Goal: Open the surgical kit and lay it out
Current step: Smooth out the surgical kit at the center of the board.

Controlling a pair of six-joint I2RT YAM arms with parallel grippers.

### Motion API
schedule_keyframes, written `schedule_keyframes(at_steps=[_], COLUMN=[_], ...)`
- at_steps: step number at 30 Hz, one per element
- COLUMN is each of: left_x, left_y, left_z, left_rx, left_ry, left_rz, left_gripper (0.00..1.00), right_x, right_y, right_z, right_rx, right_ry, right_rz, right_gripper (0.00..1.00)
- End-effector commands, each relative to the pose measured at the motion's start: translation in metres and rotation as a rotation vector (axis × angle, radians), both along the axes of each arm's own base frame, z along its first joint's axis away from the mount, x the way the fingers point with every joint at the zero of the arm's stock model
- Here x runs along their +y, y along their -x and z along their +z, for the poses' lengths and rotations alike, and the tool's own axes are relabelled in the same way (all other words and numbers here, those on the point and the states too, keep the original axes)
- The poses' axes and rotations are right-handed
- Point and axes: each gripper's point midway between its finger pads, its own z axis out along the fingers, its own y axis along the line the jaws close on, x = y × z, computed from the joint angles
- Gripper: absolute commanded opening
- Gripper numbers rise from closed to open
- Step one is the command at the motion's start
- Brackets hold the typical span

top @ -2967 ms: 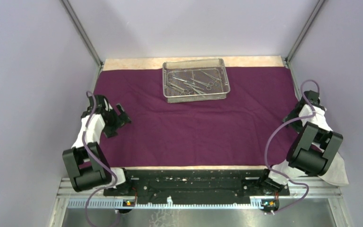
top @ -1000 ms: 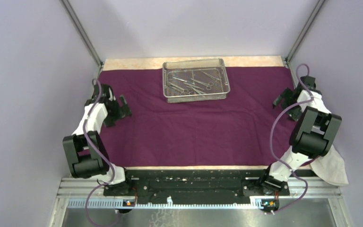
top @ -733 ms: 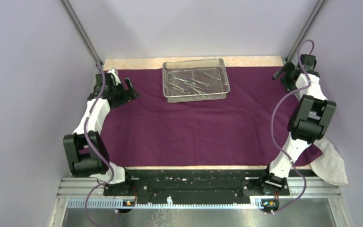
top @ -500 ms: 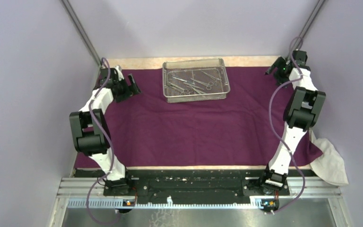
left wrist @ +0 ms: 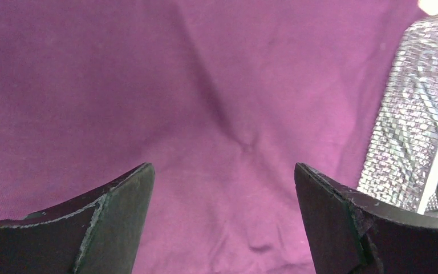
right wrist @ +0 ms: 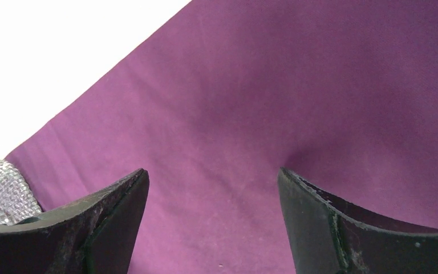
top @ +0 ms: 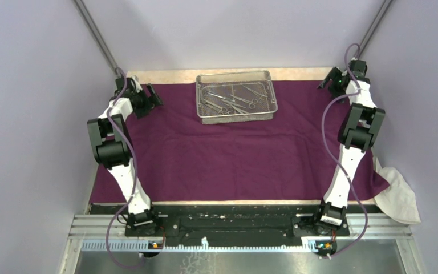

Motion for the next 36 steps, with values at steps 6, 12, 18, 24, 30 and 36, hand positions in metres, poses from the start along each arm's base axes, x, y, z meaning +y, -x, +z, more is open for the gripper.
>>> schedule_keyframes(at_steps=[6, 12, 18, 24, 30, 36], left_x=[0.038, 0.044, 0.053, 0.030, -0.015, -0.071], left_y=[0.000, 0.001, -0.005, -0.024, -0.031, -0.037], left_z=[-0.035, -0.053, -0.051, 0.000, 0.080, 0.102], left_rx=[0.088, 0.137, 0.140, 0.011, -0.172, -0.248], left_ry=[0.077, 0.079, 0.023, 0.125, 0.310, 0.416], left_rz=[0.099, 0.089, 0.061, -0.059, -0.157, -0.224], left_gripper=[0.99, 0.99, 0.99, 0.99, 0.99, 0.99], right_x=[-0.048, -0.076, -0.089, -0.077, -0.019, 0.073], right_y=[0.019, 0.026, 0.018, -0.013, -0.021, -0.012], right_z=[-0.041, -0.067, -0.060, 0.005, 0.102, 0.083], right_rx=[0.149, 0.221, 0.192, 0.032, -0.150, -0.108], right_ry=[0.119, 0.145, 0.144, 0.098, 0.014, -0.127], right_rz=[-0.164, -0.231, -0.238, -0.178, -0.085, 0.080], right_gripper=[0.83, 0.82, 0.81, 0.81, 0.82, 0.81])
